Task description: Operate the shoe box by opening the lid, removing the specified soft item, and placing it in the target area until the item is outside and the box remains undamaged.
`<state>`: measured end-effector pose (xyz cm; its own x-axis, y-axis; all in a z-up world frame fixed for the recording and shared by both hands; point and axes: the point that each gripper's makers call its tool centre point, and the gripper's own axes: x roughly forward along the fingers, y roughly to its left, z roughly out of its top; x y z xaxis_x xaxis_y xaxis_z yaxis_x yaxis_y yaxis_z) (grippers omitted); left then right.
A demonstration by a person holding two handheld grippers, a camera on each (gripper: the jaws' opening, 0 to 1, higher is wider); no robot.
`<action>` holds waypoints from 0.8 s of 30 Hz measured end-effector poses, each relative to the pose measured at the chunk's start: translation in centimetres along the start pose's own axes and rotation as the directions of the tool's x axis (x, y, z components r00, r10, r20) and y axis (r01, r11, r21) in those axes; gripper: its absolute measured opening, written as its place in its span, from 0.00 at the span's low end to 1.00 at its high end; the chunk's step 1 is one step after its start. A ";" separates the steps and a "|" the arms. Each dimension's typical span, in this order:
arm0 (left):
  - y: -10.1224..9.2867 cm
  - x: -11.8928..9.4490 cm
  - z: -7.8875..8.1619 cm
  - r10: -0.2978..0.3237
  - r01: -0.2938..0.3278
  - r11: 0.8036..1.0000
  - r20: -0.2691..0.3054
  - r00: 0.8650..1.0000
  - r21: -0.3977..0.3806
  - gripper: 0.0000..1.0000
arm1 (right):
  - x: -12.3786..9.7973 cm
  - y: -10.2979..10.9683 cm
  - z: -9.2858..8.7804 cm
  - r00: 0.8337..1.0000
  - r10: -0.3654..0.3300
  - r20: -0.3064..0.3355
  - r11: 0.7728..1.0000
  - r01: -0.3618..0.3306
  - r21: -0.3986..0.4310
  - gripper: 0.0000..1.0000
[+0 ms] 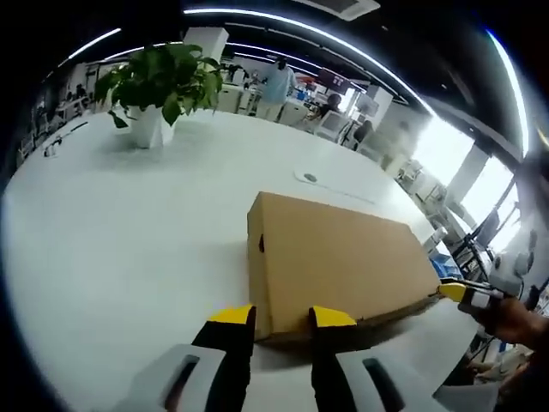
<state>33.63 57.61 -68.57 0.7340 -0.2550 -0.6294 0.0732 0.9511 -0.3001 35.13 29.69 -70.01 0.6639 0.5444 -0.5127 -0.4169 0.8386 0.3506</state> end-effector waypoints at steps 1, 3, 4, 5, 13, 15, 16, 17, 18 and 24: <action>-0.3 -0.4 -0.2 0.000 0.000 1.000 0.006 1.000 -0.003 0.29 | -0.8 -0.1 -0.3 1.000 0.003 0.007 1.000 -0.003 -0.028 0.33; -1.0 -1.3 -0.8 -0.005 0.004 1.000 0.018 1.000 0.020 0.32 | -2.1 -0.7 -0.8 1.000 -0.010 0.008 0.998 0.011 -0.055 0.36; -1.3 -1.6 -1.0 -0.005 0.005 0.999 0.021 1.000 0.039 0.33 | -2.7 -1.1 -1.2 1.000 -0.019 0.005 0.998 0.019 -0.067 0.37; -1.8 -2.1 -1.4 -0.014 0.013 0.998 0.022 1.000 0.066 0.34 | -3.6 -1.8 -1.6 0.999 -0.032 0.003 0.997 0.032 -0.076 0.39; -4.3 -4.7 -2.5 -0.048 0.042 0.987 0.032 0.998 0.158 0.37 | -9.6 -6.0 -2.3 0.993 -0.113 0.034 0.987 0.116 -0.115 0.48; -4.6 -5.1 -2.4 -0.051 0.044 0.985 0.037 0.998 0.169 0.38 | -10.7 -6.6 -2.0 0.991 -0.122 0.046 0.982 0.127 -0.139 0.51; -4.8 -5.2 -2.3 -0.052 0.045 0.984 0.038 0.998 0.173 0.38 | -10.9 -6.7 -2.0 0.991 -0.124 0.047 0.981 0.130 -0.144 0.52; -4.9 -5.3 -2.3 -0.050 0.042 0.983 0.042 0.998 0.181 0.39 | -11.4 -7.0 -1.8 0.991 -0.127 0.050 0.979 0.133 -0.154 0.53; -4.9 -5.4 -2.2 -0.045 0.035 0.983 0.049 0.998 0.178 0.39 | -11.7 -7.2 -1.7 0.990 -0.127 0.054 0.978 0.134 -0.159 0.54; -5.8 -5.0 -2.3 -0.039 0.030 0.988 0.059 0.997 0.149 0.40 | -13.1 -8.8 -1.6 0.987 -0.150 0.052 0.975 0.156 -0.160 0.54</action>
<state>27.94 52.93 -65.31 0.7693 -0.2816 -0.5735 0.1953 0.9583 -0.2085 29.04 15.24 -67.65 0.7504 0.4111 -0.5175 -0.4018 0.9055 0.1367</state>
